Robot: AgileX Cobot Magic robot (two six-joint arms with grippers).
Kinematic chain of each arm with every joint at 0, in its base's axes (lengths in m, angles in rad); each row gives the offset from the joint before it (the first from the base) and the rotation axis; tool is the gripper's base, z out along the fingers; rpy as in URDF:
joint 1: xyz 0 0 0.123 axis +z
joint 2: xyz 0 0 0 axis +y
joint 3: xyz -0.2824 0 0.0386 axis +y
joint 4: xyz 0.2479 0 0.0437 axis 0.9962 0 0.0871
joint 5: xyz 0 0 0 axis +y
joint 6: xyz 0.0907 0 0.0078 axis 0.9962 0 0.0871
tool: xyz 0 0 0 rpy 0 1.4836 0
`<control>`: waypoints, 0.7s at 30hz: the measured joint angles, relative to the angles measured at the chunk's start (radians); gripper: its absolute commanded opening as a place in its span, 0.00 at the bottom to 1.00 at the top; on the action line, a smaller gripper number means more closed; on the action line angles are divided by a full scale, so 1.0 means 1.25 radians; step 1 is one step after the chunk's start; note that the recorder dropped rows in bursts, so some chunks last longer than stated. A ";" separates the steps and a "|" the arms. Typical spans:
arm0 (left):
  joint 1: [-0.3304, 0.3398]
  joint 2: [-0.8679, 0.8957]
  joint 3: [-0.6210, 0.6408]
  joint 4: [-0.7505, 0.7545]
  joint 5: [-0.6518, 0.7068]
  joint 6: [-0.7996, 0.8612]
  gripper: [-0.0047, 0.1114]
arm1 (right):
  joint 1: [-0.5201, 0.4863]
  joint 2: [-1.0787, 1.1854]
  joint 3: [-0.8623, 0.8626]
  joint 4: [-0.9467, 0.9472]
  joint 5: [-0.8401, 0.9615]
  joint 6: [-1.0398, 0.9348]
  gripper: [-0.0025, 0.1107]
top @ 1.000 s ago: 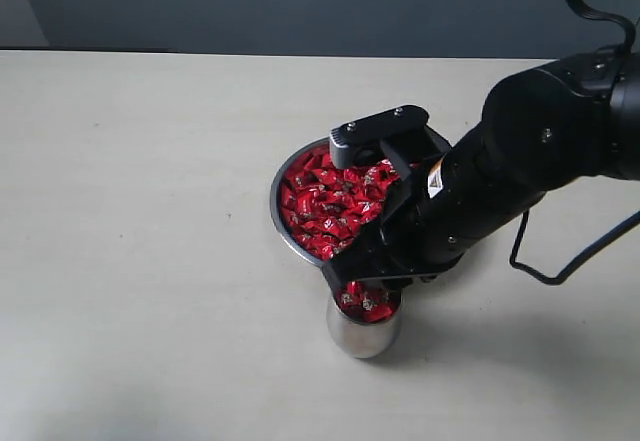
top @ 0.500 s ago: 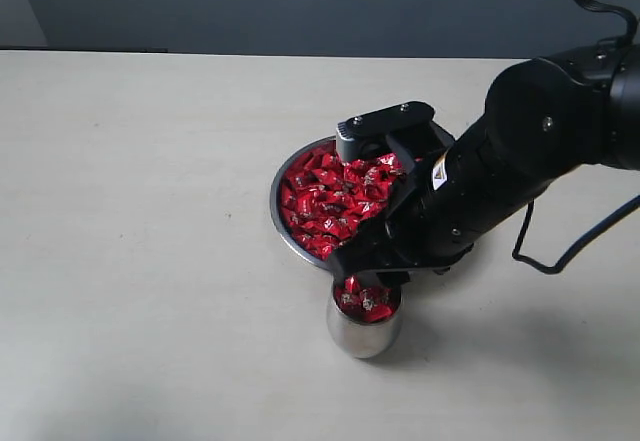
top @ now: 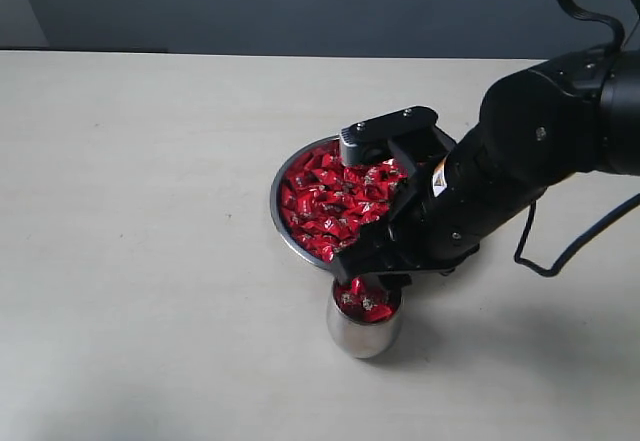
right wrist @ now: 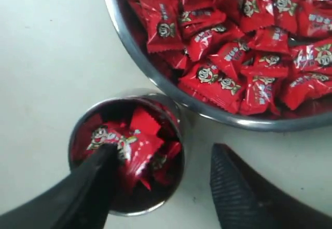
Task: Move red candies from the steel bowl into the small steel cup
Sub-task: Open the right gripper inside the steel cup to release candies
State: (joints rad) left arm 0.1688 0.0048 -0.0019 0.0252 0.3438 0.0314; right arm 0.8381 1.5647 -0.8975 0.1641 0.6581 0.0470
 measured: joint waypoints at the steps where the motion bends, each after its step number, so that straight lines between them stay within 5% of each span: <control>1: 0.000 0.000 0.000 0.000 0.000 0.000 0.04 | 0.000 -0.002 0.000 0.005 -0.003 -0.008 0.49; 21: 0.000 0.000 0.000 0.000 0.000 0.000 0.04 | -0.011 -0.010 0.009 0.038 -0.010 -0.018 0.49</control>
State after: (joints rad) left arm 0.1688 0.0048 -0.0019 0.0252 0.3438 0.0314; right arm 0.8245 1.5527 -0.8869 0.2113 0.6456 0.0251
